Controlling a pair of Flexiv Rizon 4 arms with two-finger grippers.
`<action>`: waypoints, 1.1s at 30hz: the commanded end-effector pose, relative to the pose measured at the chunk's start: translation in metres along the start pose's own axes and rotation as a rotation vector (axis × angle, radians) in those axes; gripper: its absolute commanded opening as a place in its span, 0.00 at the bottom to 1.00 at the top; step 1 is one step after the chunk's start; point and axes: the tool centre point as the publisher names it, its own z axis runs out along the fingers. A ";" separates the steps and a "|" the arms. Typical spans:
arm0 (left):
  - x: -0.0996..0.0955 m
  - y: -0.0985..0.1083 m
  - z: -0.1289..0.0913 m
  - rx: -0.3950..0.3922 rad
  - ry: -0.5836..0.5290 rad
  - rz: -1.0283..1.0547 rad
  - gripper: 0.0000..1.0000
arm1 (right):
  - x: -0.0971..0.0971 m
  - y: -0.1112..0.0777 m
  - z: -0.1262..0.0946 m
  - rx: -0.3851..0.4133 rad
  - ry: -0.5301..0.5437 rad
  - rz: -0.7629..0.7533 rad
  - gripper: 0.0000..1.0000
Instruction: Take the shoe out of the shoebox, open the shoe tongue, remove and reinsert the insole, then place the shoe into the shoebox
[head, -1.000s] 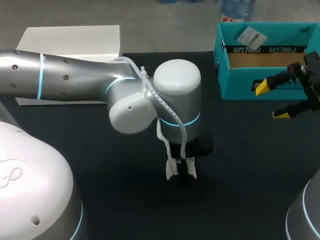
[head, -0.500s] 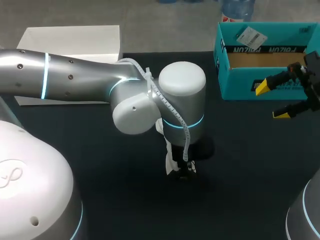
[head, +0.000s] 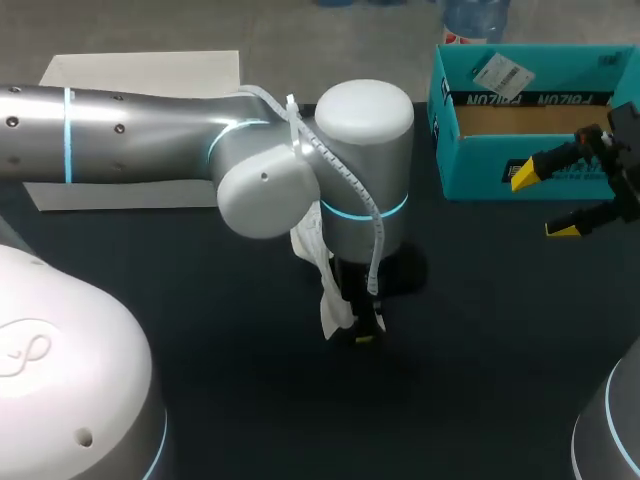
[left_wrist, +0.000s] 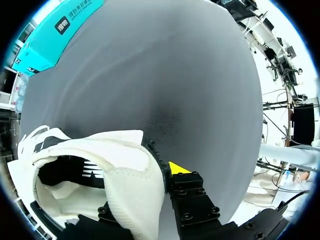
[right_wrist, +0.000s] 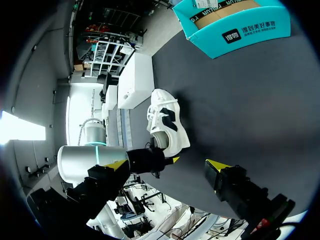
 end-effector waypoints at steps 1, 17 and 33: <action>0.002 0.011 -0.050 0.015 0.016 -0.005 0.00 | 0.000 -0.001 0.001 -0.002 -0.002 0.001 1.00; 0.010 0.012 -0.136 0.071 0.047 0.060 0.00 | 0.000 -0.001 0.001 -0.002 -0.002 0.001 1.00; 0.017 0.007 -0.187 0.094 -0.002 0.107 0.00 | 0.000 -0.001 0.001 -0.002 -0.002 0.001 1.00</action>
